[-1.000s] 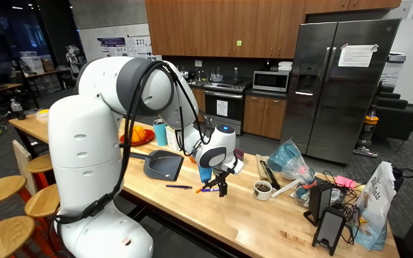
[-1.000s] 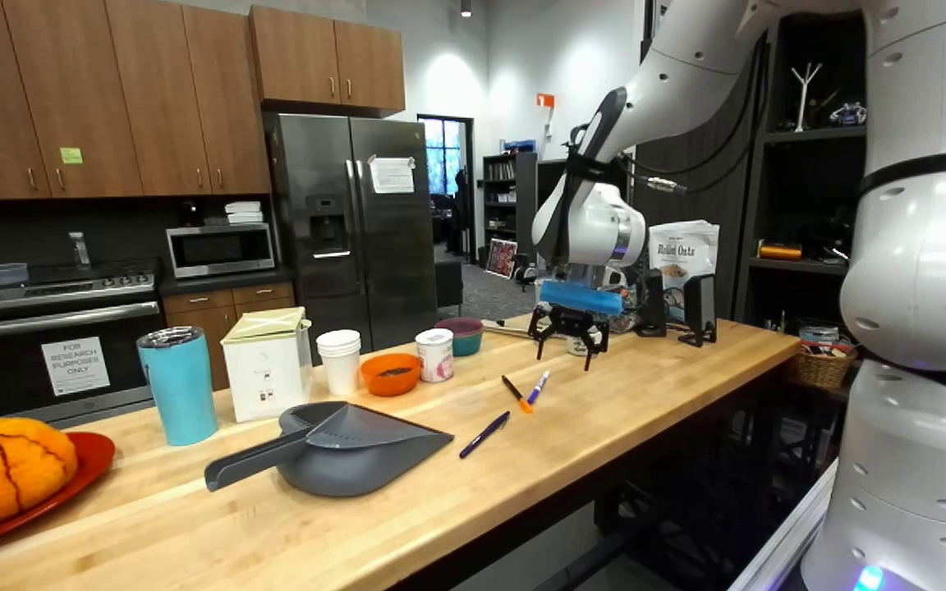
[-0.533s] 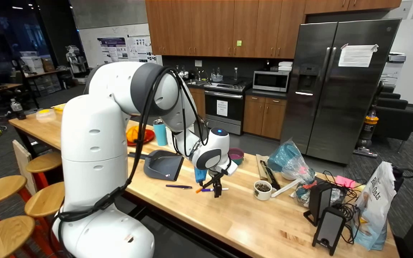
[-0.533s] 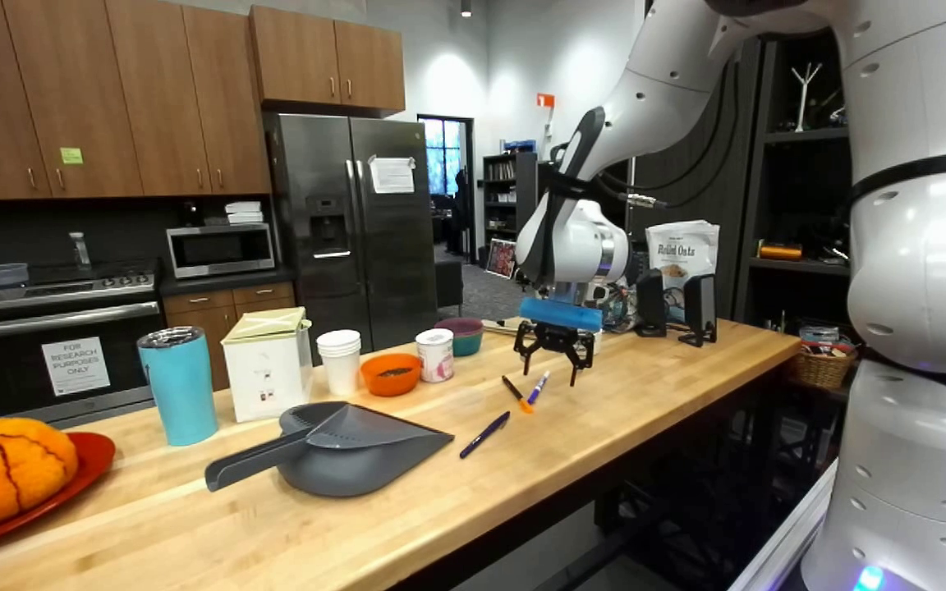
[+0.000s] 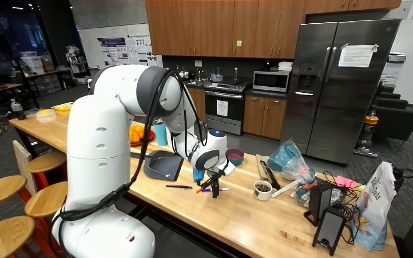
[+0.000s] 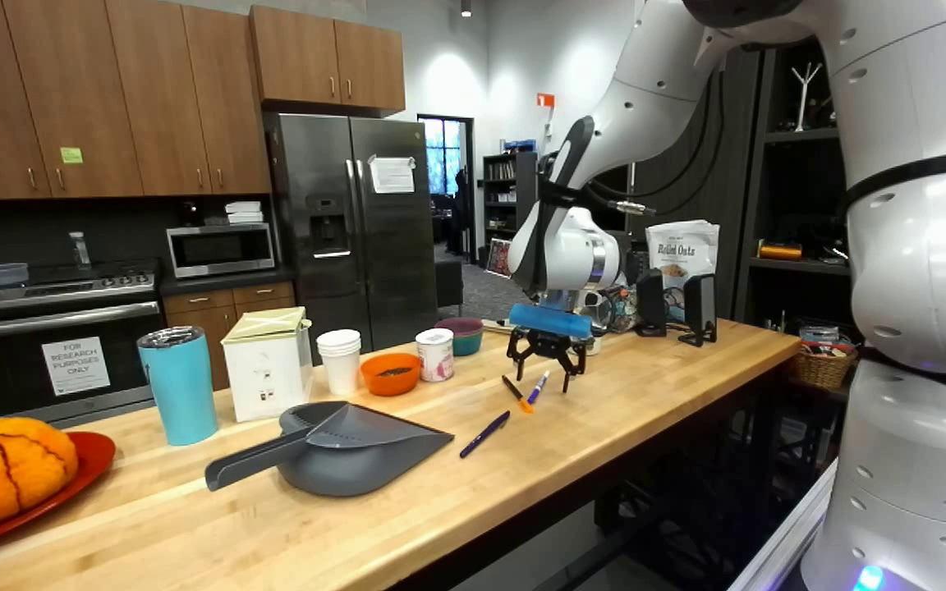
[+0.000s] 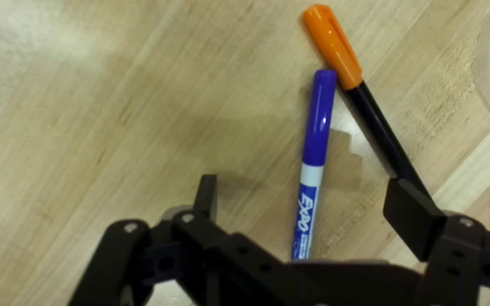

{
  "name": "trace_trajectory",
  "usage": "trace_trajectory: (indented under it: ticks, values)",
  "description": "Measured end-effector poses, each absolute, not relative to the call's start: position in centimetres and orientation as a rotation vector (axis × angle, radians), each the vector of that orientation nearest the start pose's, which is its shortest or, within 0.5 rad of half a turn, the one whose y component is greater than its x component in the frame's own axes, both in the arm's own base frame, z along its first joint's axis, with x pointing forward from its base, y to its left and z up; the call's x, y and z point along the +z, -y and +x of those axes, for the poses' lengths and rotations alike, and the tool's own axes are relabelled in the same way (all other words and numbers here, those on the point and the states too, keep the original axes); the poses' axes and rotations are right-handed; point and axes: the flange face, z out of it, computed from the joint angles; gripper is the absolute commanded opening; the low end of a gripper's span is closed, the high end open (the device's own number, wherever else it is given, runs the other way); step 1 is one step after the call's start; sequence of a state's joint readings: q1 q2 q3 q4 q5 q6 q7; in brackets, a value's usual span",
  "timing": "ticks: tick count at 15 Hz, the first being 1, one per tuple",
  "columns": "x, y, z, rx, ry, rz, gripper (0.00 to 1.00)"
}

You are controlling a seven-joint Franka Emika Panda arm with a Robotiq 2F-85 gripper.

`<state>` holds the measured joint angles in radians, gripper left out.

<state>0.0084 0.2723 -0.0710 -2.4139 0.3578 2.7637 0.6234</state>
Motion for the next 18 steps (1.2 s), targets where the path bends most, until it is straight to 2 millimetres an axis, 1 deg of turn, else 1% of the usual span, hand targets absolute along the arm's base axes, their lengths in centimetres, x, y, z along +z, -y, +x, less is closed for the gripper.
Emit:
trace_trajectory:
  ticks: [2, 4, 5, 6, 8, 11, 12, 13, 14, 18]
  values:
    - [20.4, 4.7, 50.0, -0.060, -1.457, -2.622, 0.54]
    - [20.5, 5.0, 50.0, -0.059, -1.468, -2.618, 0.42]
    - [20.6, 5.1, 49.9, -0.057, -1.476, -2.614, 0.42]
    - [20.6, 5.2, 50.0, -0.057, -1.478, -2.613, 0.38]
    - [20.7, 5.5, 49.8, -0.041, -1.488, -2.609, 0.27]
    - [20.8, 5.9, 49.5, -0.024, -1.501, -2.603, 0.05]
    - [20.8, 6.0, 49.5, -0.022, -1.502, -2.602, 0.00]
    - [20.9, 5.9, 49.5, -0.023, -1.500, -2.603, 0.00]
    - [20.9, 5.8, 49.6, -0.024, -1.497, -2.605, 0.03]
    - [21.0, 5.2, 49.8, -0.027, -1.476, -2.615, 0.03]
